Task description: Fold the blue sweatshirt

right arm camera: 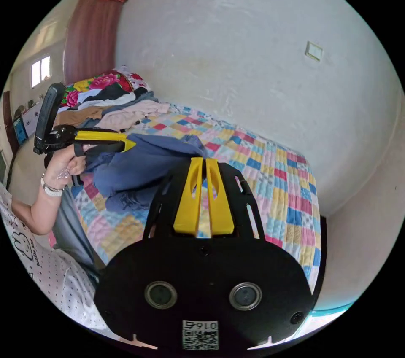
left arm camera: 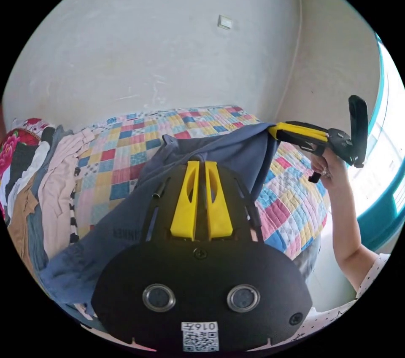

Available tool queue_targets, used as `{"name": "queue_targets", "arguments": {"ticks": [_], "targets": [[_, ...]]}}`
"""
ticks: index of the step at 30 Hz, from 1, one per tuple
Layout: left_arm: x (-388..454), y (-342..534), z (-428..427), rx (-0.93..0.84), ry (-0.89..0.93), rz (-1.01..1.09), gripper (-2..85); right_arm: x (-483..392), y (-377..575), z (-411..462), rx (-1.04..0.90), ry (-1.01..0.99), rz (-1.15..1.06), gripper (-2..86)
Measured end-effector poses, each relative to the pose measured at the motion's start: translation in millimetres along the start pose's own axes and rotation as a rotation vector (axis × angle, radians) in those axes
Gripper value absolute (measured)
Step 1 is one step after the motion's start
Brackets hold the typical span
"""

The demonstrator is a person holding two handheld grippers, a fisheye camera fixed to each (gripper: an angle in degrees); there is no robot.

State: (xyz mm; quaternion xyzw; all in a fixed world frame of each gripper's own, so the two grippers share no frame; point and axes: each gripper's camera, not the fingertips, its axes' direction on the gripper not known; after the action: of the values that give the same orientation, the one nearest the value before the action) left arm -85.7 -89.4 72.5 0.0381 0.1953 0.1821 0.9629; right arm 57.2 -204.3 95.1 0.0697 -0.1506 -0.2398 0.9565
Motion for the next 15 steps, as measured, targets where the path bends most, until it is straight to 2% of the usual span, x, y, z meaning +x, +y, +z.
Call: {"name": "queue_targets", "arguments": {"ticks": [3,7,11,15], "targets": [[18.3,-3.2,15.3,-0.041,-0.062,0.014,5.0,4.3,9.9,14.6,-0.043,0.016,-0.003,2.1],[18.9,-2.5,11.6,-0.078,-0.083,0.014,9.6,1.2,-0.9,11.3,0.001,-0.036,-0.037,5.0],[-2.4,2.9,-3.5,-0.088,-0.117,-0.040,11.8,0.5,-38.7,6.5,0.054,-0.080,-0.068,10.1],[-43.1,12.5,-11.9,-0.097,-0.194,-0.145,13.5,-7.1,-98.1,40.3,0.021,-0.072,-0.131,14.1]]}}
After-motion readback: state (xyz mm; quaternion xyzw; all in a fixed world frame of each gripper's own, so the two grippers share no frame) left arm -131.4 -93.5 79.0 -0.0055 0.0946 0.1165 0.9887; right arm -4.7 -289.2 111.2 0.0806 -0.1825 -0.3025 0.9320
